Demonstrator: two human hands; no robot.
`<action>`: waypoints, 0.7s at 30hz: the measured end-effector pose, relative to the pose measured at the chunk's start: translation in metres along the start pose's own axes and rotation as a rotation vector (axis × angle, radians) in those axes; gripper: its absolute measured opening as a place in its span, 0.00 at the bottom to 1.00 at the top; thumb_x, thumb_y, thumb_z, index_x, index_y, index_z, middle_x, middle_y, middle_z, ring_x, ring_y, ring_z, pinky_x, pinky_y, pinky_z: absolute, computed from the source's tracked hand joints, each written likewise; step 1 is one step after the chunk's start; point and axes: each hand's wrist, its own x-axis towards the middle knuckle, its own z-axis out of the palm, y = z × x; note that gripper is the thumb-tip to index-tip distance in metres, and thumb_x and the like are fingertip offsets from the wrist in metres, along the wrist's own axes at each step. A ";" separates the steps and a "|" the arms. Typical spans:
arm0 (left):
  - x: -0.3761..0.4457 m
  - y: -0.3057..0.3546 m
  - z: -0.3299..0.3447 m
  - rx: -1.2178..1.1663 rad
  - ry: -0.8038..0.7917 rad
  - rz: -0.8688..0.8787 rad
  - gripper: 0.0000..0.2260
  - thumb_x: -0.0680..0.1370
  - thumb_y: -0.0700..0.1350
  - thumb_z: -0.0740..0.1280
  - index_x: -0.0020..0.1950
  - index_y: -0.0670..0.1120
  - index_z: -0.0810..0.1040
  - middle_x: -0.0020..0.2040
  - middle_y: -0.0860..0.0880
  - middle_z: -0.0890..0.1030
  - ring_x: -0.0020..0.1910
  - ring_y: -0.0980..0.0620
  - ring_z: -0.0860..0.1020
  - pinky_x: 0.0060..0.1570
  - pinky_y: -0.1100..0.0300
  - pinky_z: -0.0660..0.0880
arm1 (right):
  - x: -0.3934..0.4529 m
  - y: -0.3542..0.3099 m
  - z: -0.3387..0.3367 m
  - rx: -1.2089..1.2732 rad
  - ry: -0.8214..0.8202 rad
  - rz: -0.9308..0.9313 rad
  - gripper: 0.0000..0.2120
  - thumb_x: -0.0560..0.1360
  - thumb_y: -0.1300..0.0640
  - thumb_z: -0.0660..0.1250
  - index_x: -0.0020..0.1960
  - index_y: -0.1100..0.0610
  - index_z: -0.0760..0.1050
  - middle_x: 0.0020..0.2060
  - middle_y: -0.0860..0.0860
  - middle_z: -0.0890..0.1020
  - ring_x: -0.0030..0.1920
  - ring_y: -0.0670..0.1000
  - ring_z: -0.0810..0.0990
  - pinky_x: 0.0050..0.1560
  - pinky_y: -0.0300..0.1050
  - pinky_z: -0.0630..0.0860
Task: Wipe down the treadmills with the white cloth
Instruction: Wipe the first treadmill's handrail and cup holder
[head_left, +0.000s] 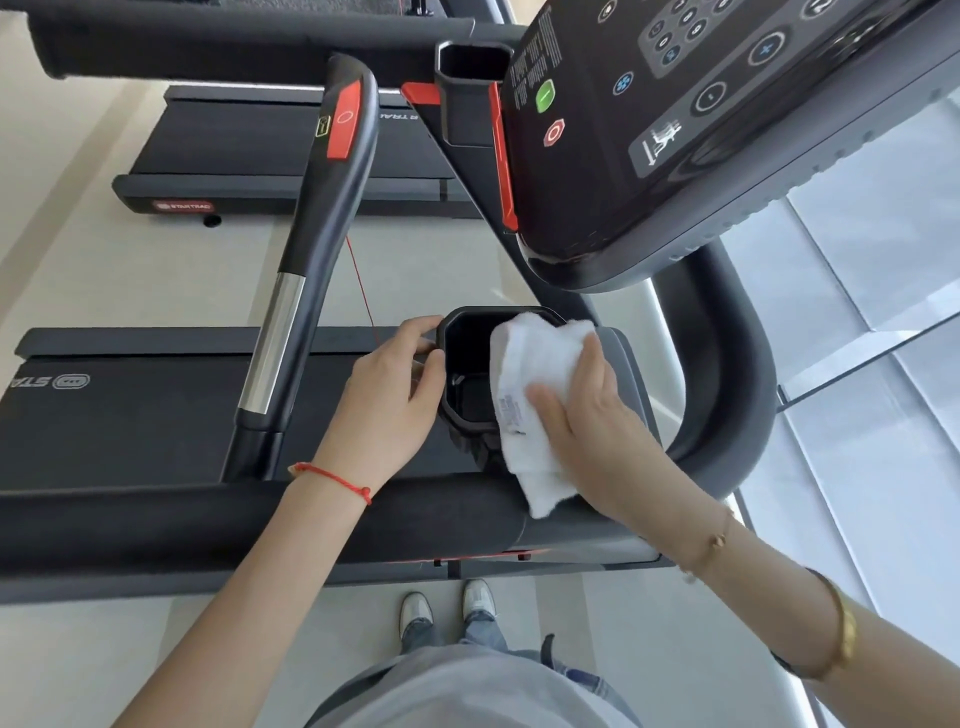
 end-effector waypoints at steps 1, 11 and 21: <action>0.000 0.000 0.000 0.000 0.002 -0.002 0.15 0.82 0.46 0.59 0.69 0.54 0.71 0.48 0.67 0.74 0.46 0.73 0.75 0.43 0.82 0.67 | 0.012 -0.005 -0.001 -0.051 0.007 0.039 0.33 0.82 0.46 0.55 0.77 0.62 0.44 0.72 0.61 0.62 0.65 0.60 0.70 0.57 0.47 0.71; -0.001 0.000 0.001 0.008 -0.016 -0.020 0.15 0.82 0.47 0.59 0.69 0.54 0.71 0.52 0.59 0.77 0.47 0.73 0.75 0.43 0.81 0.68 | 0.020 0.009 -0.009 0.128 -0.062 0.023 0.28 0.81 0.55 0.60 0.75 0.58 0.51 0.61 0.53 0.72 0.53 0.52 0.74 0.43 0.41 0.66; 0.000 0.006 0.002 0.022 0.004 -0.012 0.14 0.82 0.46 0.59 0.67 0.52 0.72 0.52 0.57 0.79 0.48 0.59 0.78 0.51 0.63 0.74 | 0.062 0.010 -0.026 -0.119 -0.043 -0.227 0.31 0.77 0.56 0.66 0.76 0.54 0.56 0.68 0.54 0.70 0.56 0.58 0.75 0.50 0.45 0.68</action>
